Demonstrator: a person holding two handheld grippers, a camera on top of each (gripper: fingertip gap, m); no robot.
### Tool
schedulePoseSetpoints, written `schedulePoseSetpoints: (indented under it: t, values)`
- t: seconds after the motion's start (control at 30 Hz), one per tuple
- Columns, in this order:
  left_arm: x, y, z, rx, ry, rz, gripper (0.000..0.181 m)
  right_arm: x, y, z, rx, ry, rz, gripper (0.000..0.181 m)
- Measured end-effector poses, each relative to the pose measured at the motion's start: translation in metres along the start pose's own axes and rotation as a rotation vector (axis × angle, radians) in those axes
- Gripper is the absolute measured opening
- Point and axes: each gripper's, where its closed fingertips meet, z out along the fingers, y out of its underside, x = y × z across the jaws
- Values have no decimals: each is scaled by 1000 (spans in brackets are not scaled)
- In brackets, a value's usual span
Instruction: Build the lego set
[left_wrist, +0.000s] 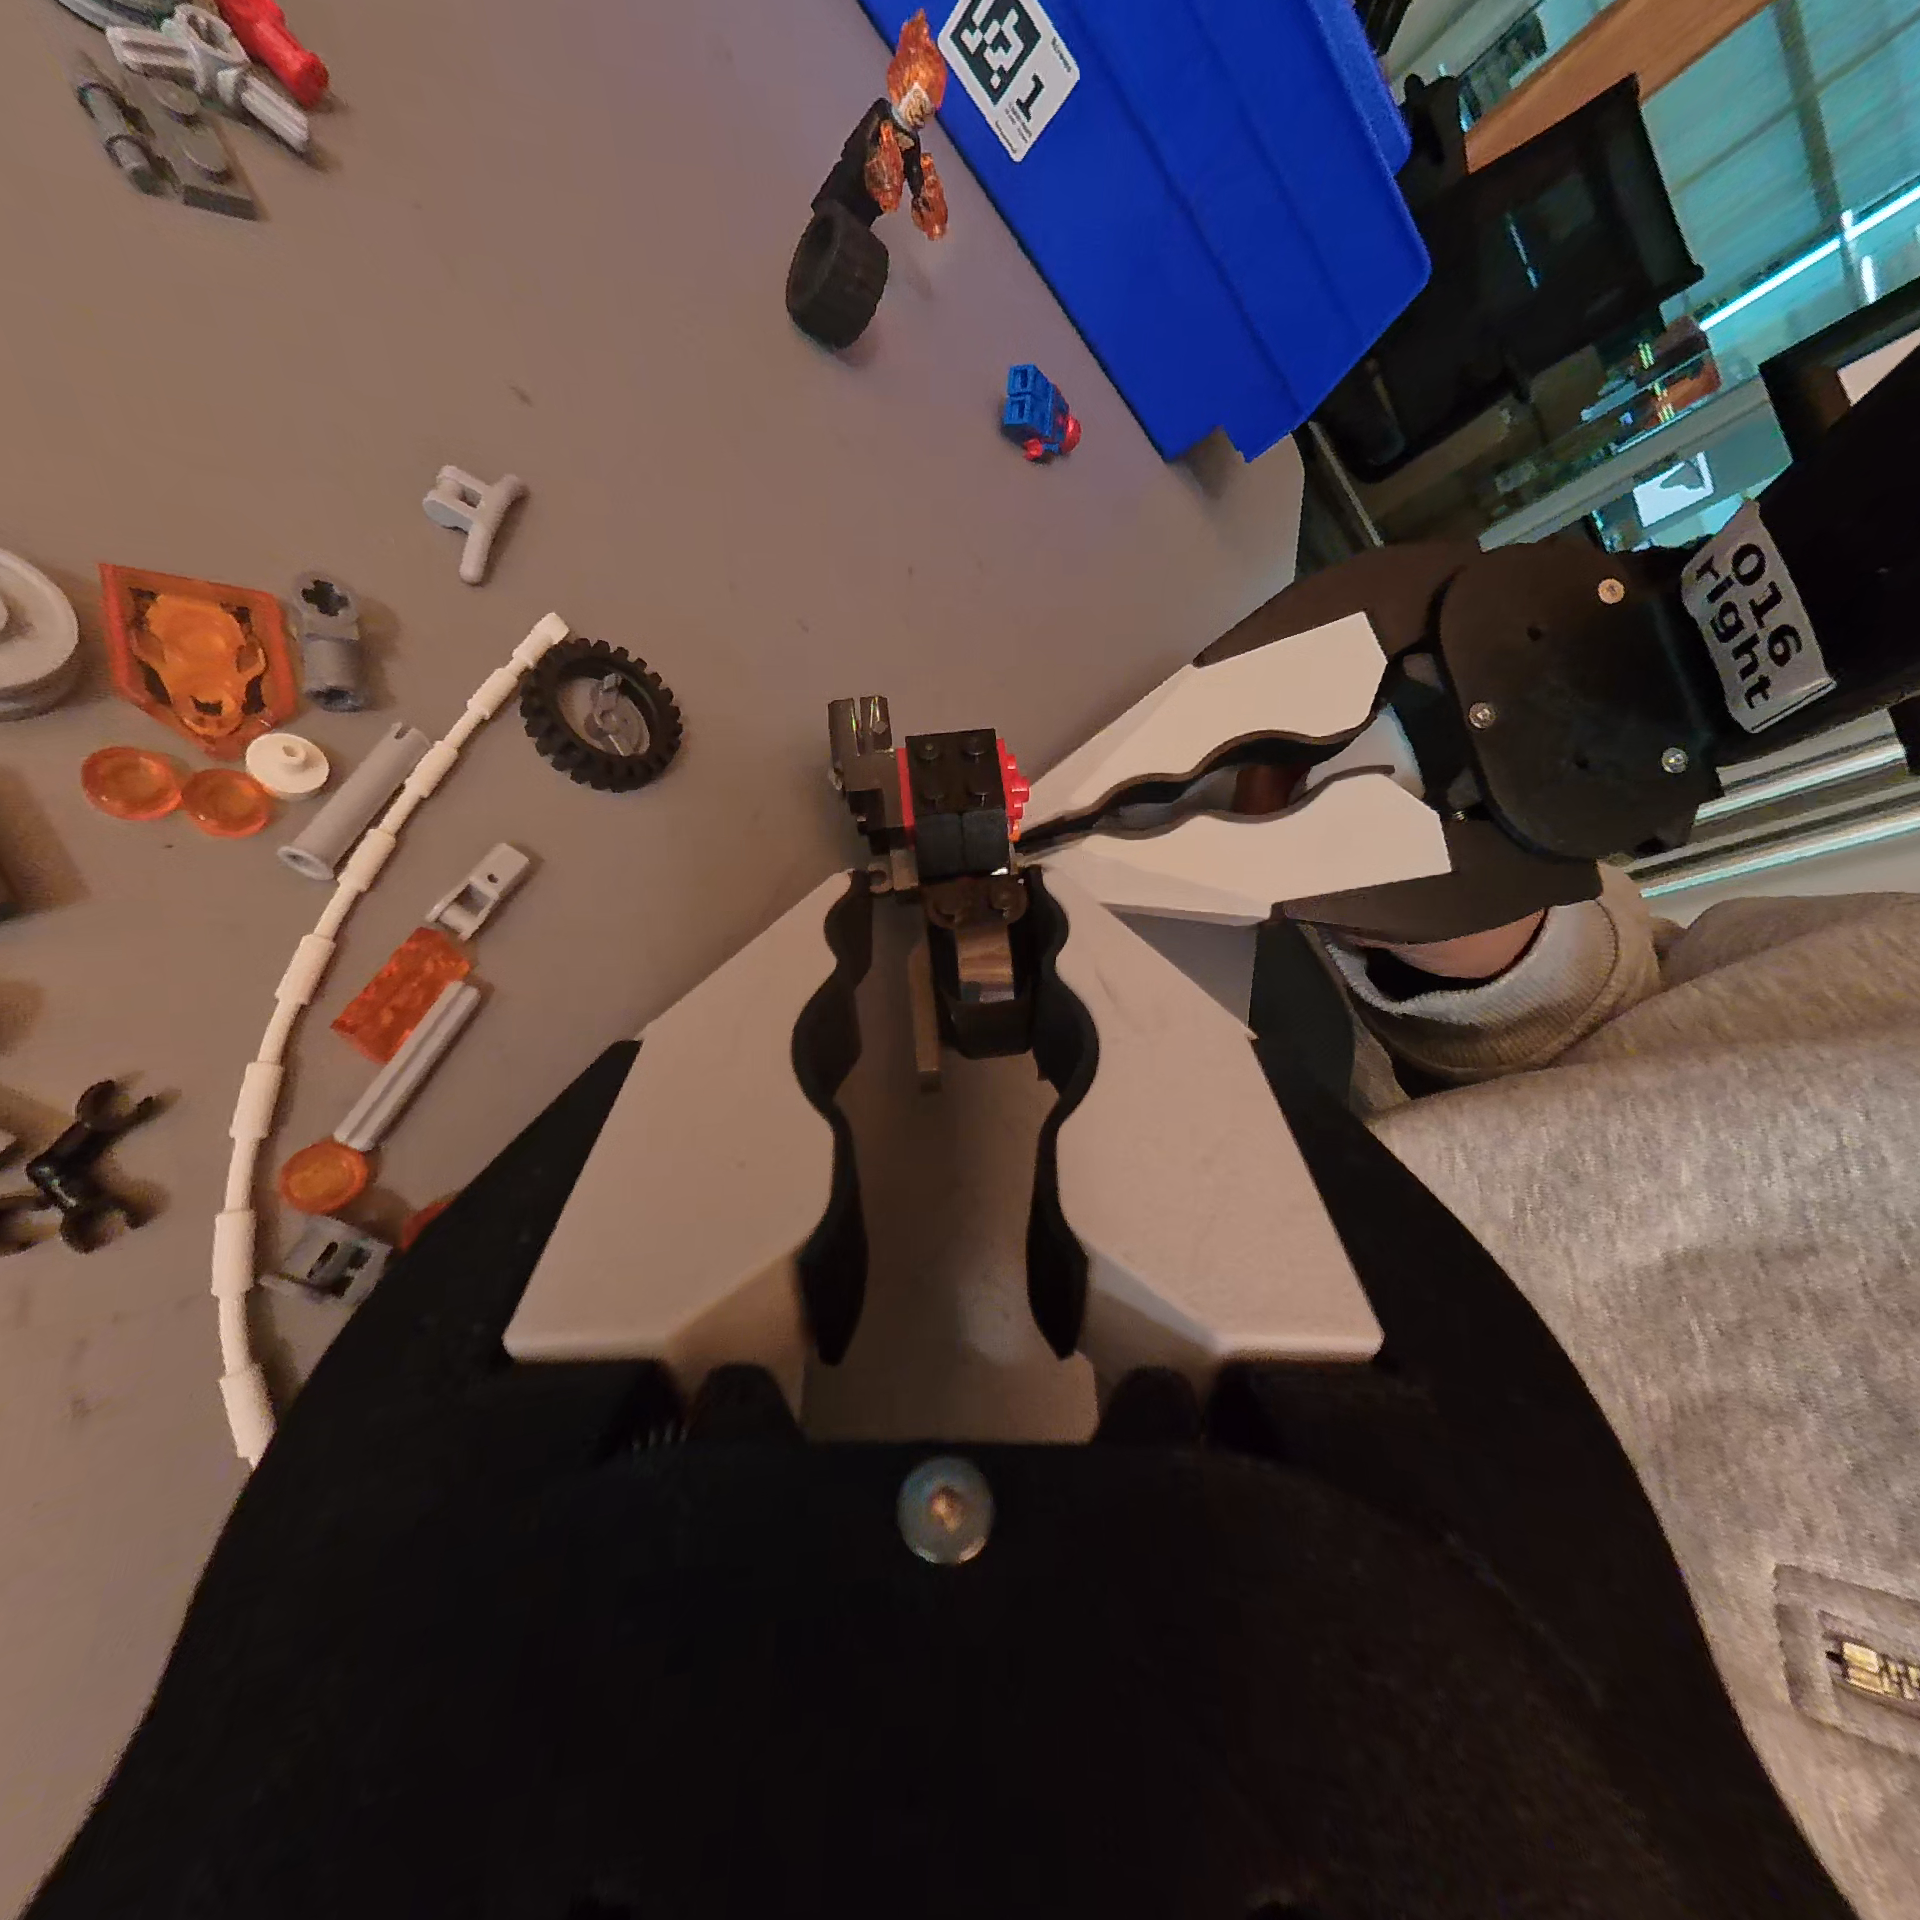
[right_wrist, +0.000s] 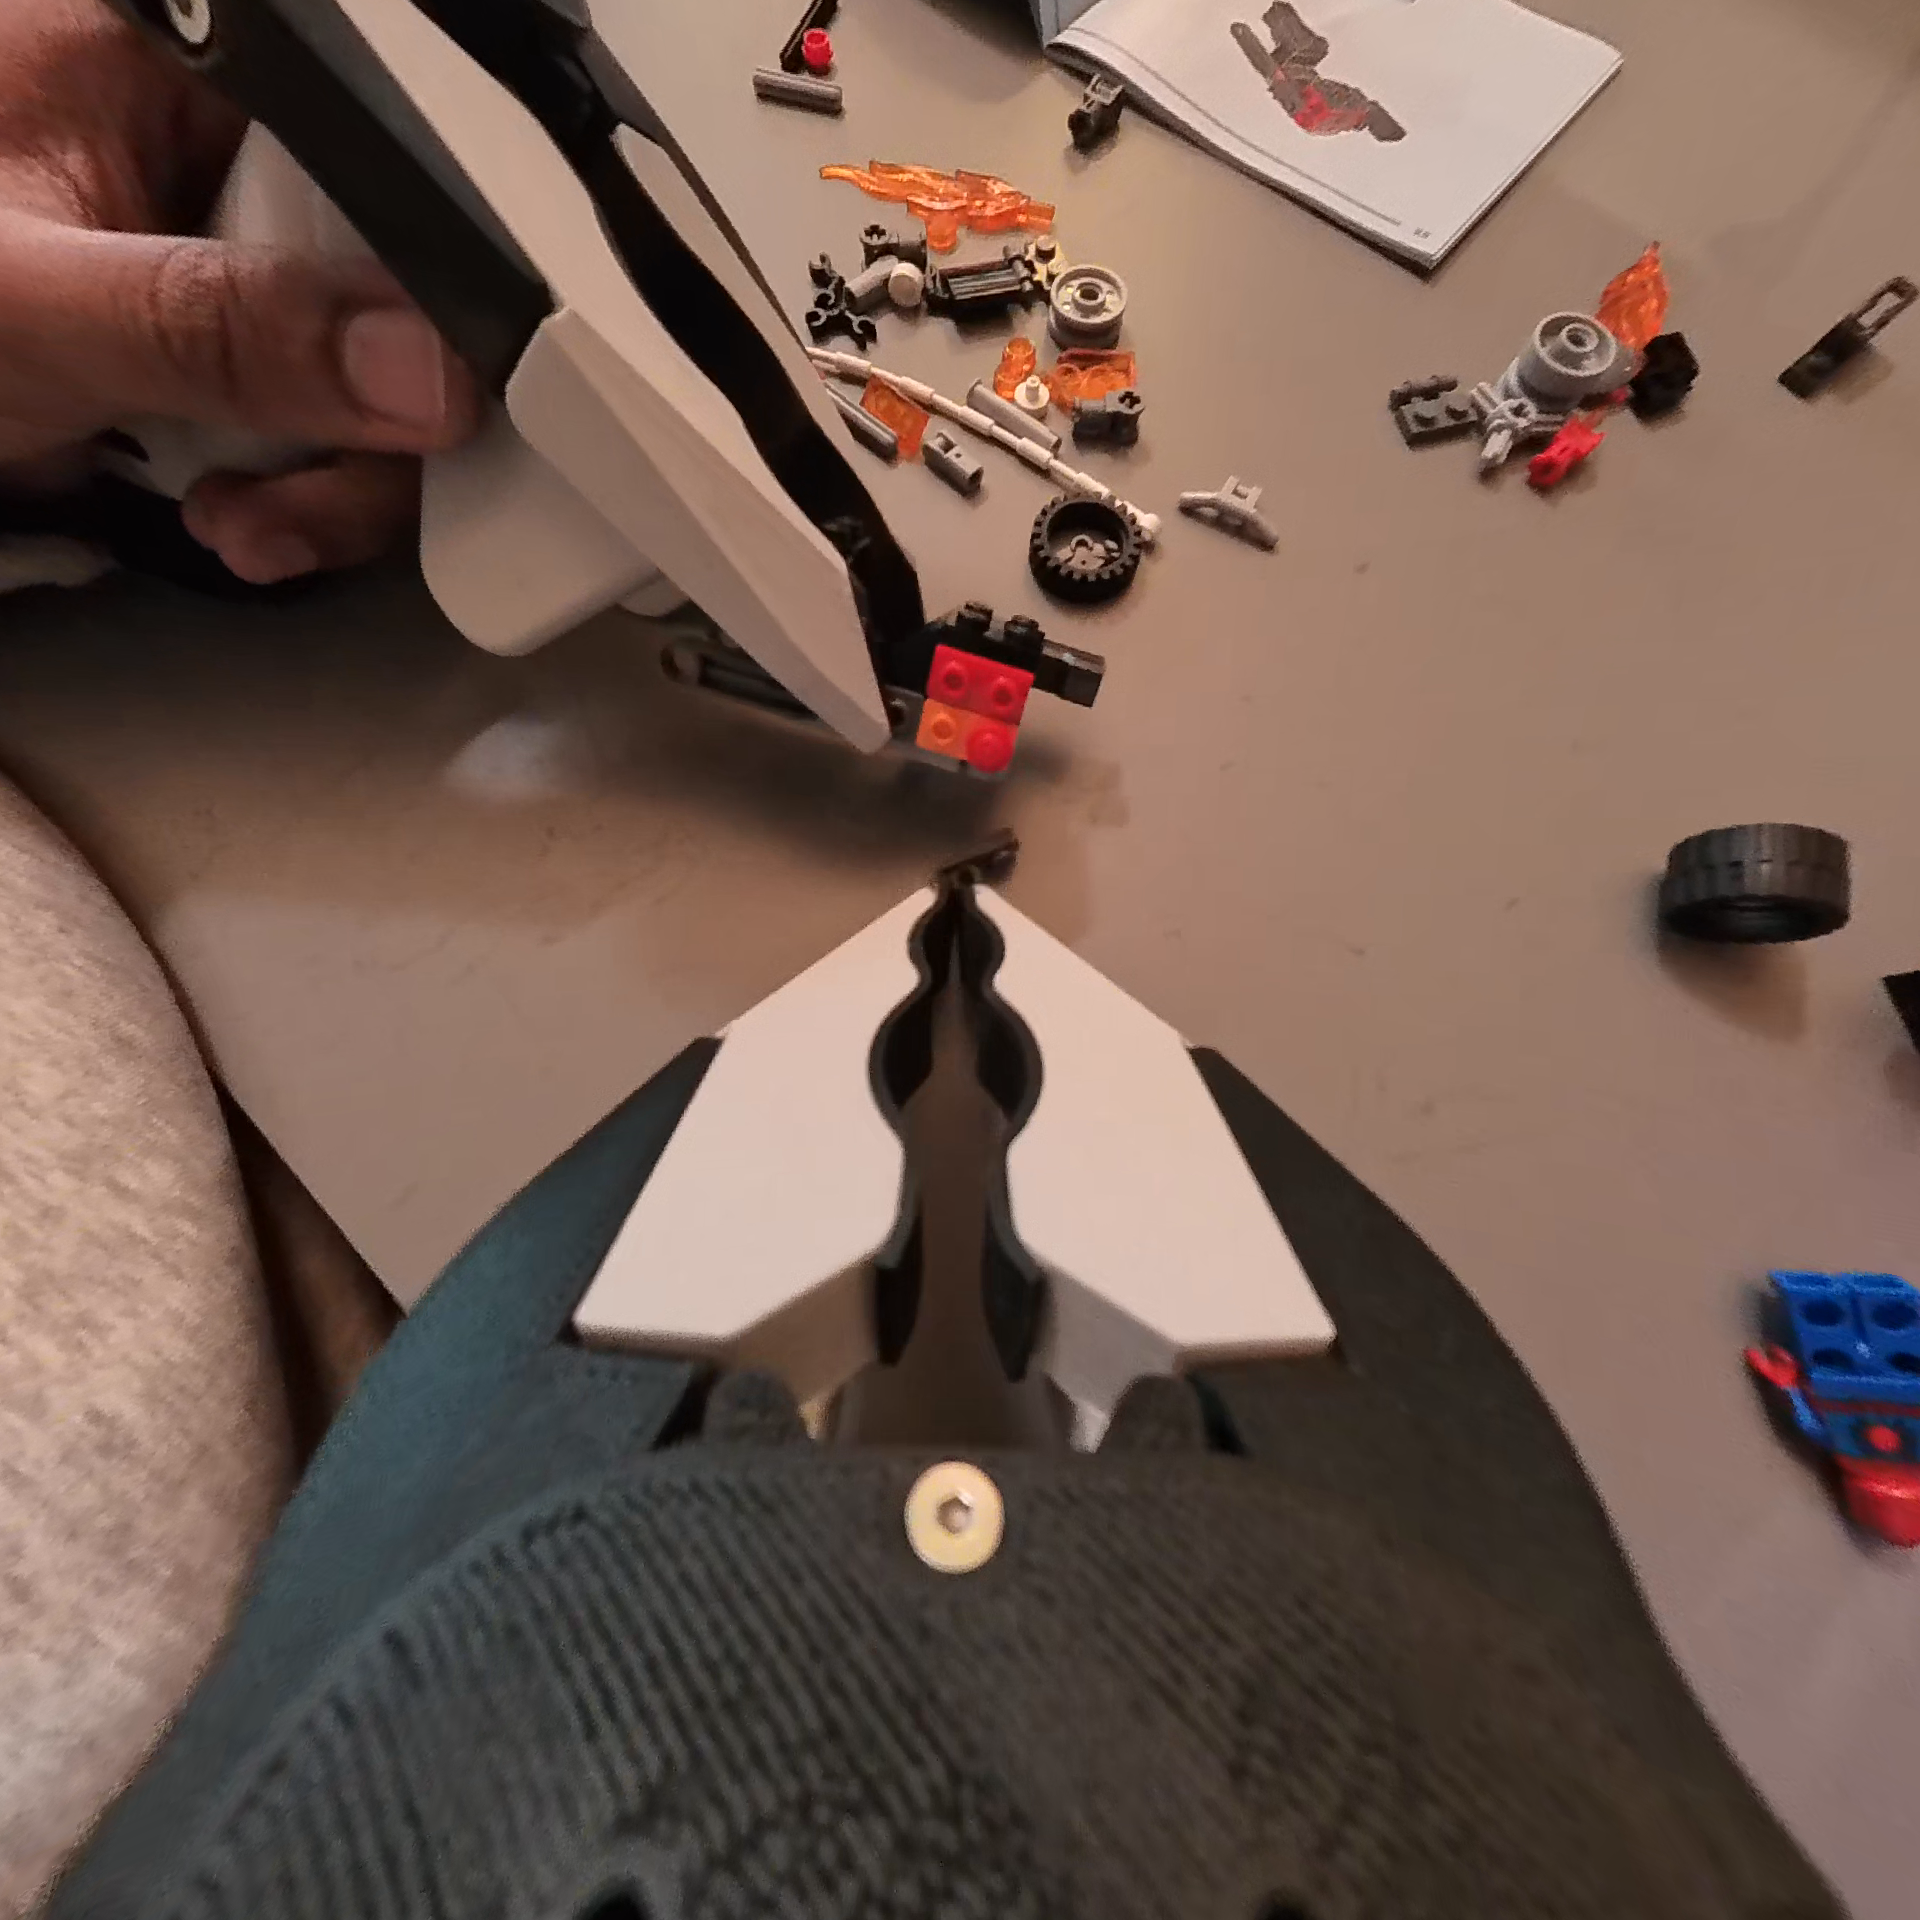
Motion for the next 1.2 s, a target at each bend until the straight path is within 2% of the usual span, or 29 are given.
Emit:
schedulePoseSetpoints:
  t: [0.47,0.77,0.97,1.13,1.2]
  values:
    - [-3,-2,-1,20,-23,-7,28,-1,-2,-11,23,1,-24,0]
    - [-4,-1,2,12,-88,44,28,-13,6,-11,-31,-93,77,0]
    - [-2,-1,2,17,-62,23,28,-8,7,-13,-4,-39,-54,19]
    - [-2,0,2,11,-62,31,28,-8,7,-13,1,-104,-264,35]
    - [-2,0,3,10,-61,31,28,-5,6,-12,-1,-145,-314,37]
